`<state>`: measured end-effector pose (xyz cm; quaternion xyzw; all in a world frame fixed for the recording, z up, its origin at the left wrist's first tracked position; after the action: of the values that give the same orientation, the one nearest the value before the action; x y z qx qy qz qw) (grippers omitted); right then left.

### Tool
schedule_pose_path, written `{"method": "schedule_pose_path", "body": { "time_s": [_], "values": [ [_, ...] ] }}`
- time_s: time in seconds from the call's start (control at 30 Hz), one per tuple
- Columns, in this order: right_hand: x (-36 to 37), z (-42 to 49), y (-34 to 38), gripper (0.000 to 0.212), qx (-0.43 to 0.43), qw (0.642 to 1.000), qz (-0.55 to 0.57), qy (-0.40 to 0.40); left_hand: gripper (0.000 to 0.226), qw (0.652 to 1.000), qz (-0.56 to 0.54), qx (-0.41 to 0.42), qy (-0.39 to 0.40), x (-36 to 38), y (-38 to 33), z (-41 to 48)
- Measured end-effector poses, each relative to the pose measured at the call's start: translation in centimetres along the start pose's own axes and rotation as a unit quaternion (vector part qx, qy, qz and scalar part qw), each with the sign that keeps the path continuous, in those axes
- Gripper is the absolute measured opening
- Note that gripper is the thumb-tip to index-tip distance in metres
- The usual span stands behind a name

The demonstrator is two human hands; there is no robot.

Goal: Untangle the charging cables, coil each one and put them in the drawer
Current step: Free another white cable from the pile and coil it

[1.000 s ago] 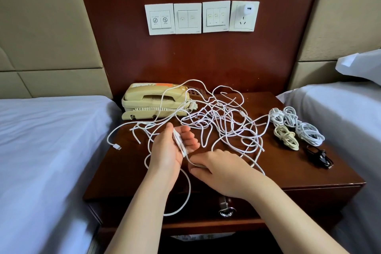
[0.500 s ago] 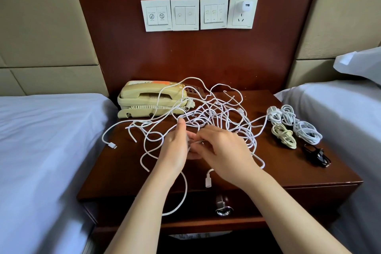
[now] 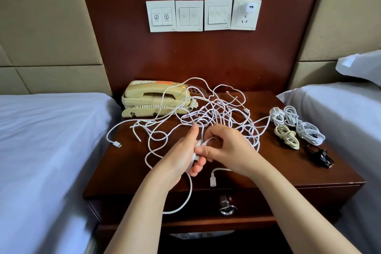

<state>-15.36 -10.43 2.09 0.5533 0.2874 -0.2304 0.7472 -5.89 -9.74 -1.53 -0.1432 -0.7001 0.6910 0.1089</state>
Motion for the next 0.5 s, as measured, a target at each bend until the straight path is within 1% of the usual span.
{"method": "schedule_pose_path", "body": {
  "time_s": [0.1, 0.23, 0.4, 0.47, 0.5],
  "values": [
    [0.0, 0.1, -0.4, 0.031, 0.004, 1.000, 0.010, 0.007, 0.070, 0.999, 0.014, -0.021, 0.033, 0.2, 0.1, -0.2],
    [-0.7, 0.3, -0.4, 0.045, -0.005, 0.999, 0.038, -0.010, 0.054, 0.997, 0.006, -0.041, 0.070, 0.3, 0.2, -0.6],
    [-1.3, 1.3, -1.1, 0.050, -0.017, 0.997, 0.064, -0.030, 0.042, 0.996, -0.020, 0.014, 0.088, -0.4, -0.9, -0.9],
    [-1.3, 1.9, -1.9, 0.050, -0.014, 0.996, 0.075, -0.036, 0.040, 0.996, -0.036, 0.034, 0.074, -1.1, -1.3, -1.0],
    [-1.3, 2.1, -2.1, 0.046, -0.014, 0.997, 0.069, -0.038, 0.040, 0.997, -0.040, 0.042, 0.060, -1.6, -1.4, -1.0]
  ]
}}
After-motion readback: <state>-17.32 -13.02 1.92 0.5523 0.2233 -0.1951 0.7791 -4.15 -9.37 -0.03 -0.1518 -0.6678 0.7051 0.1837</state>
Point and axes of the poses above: each hand's wrist, its own z-axis towards the middle knuckle, its own x-axis out of the palm, y = z × x, the point moved 8 cm from there along z, towards the middle knuckle, and after that the axes turned 11 degrees about x, right-handed, at the moved point
